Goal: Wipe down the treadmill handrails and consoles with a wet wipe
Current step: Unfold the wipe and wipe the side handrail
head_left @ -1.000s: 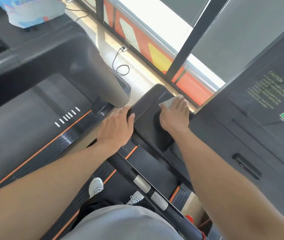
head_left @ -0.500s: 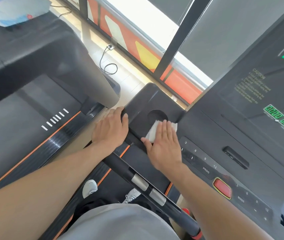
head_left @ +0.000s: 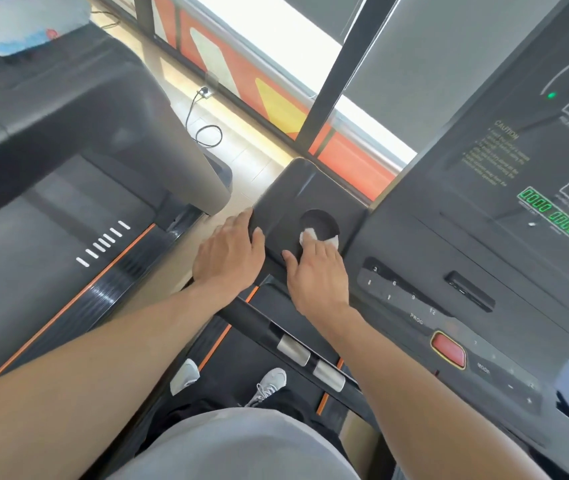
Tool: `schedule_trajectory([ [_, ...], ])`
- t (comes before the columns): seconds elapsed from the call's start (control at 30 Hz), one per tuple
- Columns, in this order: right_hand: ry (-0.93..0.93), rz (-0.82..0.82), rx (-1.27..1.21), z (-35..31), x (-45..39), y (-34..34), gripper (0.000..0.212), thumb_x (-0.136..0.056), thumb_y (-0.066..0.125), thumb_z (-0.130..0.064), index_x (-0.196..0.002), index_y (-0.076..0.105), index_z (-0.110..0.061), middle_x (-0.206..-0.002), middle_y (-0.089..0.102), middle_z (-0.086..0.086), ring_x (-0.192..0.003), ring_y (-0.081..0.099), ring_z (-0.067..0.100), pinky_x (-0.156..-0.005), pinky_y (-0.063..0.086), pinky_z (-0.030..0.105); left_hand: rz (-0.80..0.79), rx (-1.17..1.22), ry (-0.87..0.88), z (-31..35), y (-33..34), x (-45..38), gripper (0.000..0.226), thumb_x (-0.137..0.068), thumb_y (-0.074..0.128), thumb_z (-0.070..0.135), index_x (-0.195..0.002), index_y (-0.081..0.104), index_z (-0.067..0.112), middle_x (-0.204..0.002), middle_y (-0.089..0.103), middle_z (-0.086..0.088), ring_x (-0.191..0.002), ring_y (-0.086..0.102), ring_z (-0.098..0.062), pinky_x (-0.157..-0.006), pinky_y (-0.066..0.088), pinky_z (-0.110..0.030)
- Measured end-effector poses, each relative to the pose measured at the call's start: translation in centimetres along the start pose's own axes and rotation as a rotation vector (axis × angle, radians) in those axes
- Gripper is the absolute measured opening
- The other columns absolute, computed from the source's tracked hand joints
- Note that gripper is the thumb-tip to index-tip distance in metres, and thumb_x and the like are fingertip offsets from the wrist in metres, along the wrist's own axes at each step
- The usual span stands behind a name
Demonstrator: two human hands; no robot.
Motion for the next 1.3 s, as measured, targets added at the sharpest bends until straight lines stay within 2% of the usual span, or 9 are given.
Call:
schedule_trajectory([
  [0.1,0.044,0.049,-0.106,0.0,-0.2,-0.1,0.036,-0.106,0.041,-0.030,-0.134,0.049,-0.009,-0.128,0.063,0.009,-0.123,0.053,0.035,-0.100,0.040,0.038,0.010,0.014,0.006,0.0,0.0,-0.2,0.050,-0.104,0.036,0.039,-0.151,0.040,0.021,-0.145,0.055,-0.004,-0.126,0.056,-0.029,-0.101,0.045,-0.047],
  [0.2,-0.040,0.026,-0.005,-1.9,2.0,1.7,0.068,-0.107,0.032,-0.041,-0.160,0.018,-0.001,-0.169,0.016,0.014,-0.157,0.012,0.031,-0.127,0.014,0.042,-0.009,-0.007,0.012,-0.2,0.2,-0.2,0.052,-0.103,0.038,0.039,-0.151,0.038,0.020,-0.143,0.054,-0.006,-0.126,0.054,-0.030,-0.101,0.044,-0.047],
  [0.3,-0.135,0.007,0.130,-2.4,4.3,2.4,0.075,-0.108,0.033,-0.048,-0.162,0.008,-0.002,-0.170,0.001,0.014,-0.158,-0.002,0.026,-0.128,0.009,0.044,-0.032,-0.064,0.041,-0.2,0.5,0.1,0.057,-0.102,0.041,0.040,-0.154,0.032,0.019,-0.148,0.050,-0.008,-0.130,0.051,-0.031,-0.101,0.044,-0.047],
  [0.47,0.140,-0.126,0.248,1.6,1.5,0.5,0.101,-0.094,-0.004,-0.075,-0.161,0.000,0.000,-0.169,-0.003,0.017,-0.158,-0.005,0.027,-0.128,-0.001,0.041,-0.064,-0.119,0.076,-0.4,0.5,0.3,0.064,-0.102,0.041,0.043,-0.158,0.024,0.016,-0.157,0.041,-0.006,-0.135,0.047,-0.029,-0.105,0.041,-0.044],
  [0.6,0.285,-0.184,0.148,2.1,-2.3,0.1,0.106,-0.094,0.005,-0.078,-0.158,-0.007,0.005,-0.168,-0.009,0.022,-0.157,-0.010,0.030,-0.127,-0.007,0.041,-0.062,-0.098,0.094,-0.3,0.2,0.5,0.063,-0.103,0.041,0.044,-0.158,0.024,0.017,-0.158,0.040,-0.006,-0.137,0.047,-0.028,-0.107,0.041,-0.043],
  [0.87,0.288,-0.050,-0.219,4.3,-9.7,-1.8,0.067,-0.106,0.032,-0.051,-0.157,0.025,-0.009,-0.164,0.025,0.012,-0.152,0.021,0.030,-0.125,0.020,0.048,-0.050,0.008,0.064,-0.4,-0.6,0.5,0.057,-0.104,0.040,0.042,-0.156,0.030,0.022,-0.156,0.044,0.001,-0.135,0.050,-0.024,-0.106,0.042,-0.040],
  [0.97,0.294,0.076,-0.369,4.2,-10.5,-2.3,0.035,-0.106,0.045,-0.030,-0.139,0.045,-0.020,-0.140,0.053,0.008,-0.126,0.053,0.033,-0.102,0.044,0.039,-0.038,0.040,0.038,-0.4,-0.8,0.3,0.053,-0.104,0.041,0.040,-0.155,0.034,0.023,-0.154,0.047,0.002,-0.133,0.051,-0.025,-0.105,0.042,-0.041],
  [1.13,0.279,0.131,-0.162,3.9,-9.1,-3.2,0.048,-0.104,0.040,-0.005,-0.144,0.051,-0.030,-0.103,0.067,0.005,-0.085,0.062,0.029,-0.070,0.041,0.029,-0.046,0.104,-0.005,-0.5,-0.9,0.2,0.050,-0.104,0.042,0.036,-0.152,0.039,0.024,-0.152,0.048,0.003,-0.133,0.050,-0.025,-0.107,0.040,-0.041],
  [1.3,0.034,0.068,-0.339,-0.1,-3.4,-3.0,0.025,-0.108,0.043,-0.021,-0.117,0.067,-0.022,-0.101,0.072,0.008,-0.085,0.065,0.033,-0.075,0.051,0.040,-0.051,0.144,-0.049,-0.5,-0.8,0.1,0.046,-0.105,0.037,0.032,-0.150,0.043,0.026,-0.150,0.051,0.001,-0.130,0.053,-0.027,-0.106,0.040,-0.043],
])
Point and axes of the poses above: each hand's wrist, its own x-axis away from the middle knuckle, its own y-axis out of the palm, z = x × y, the point moved 6 cm from there along -x, towards the middle knuckle
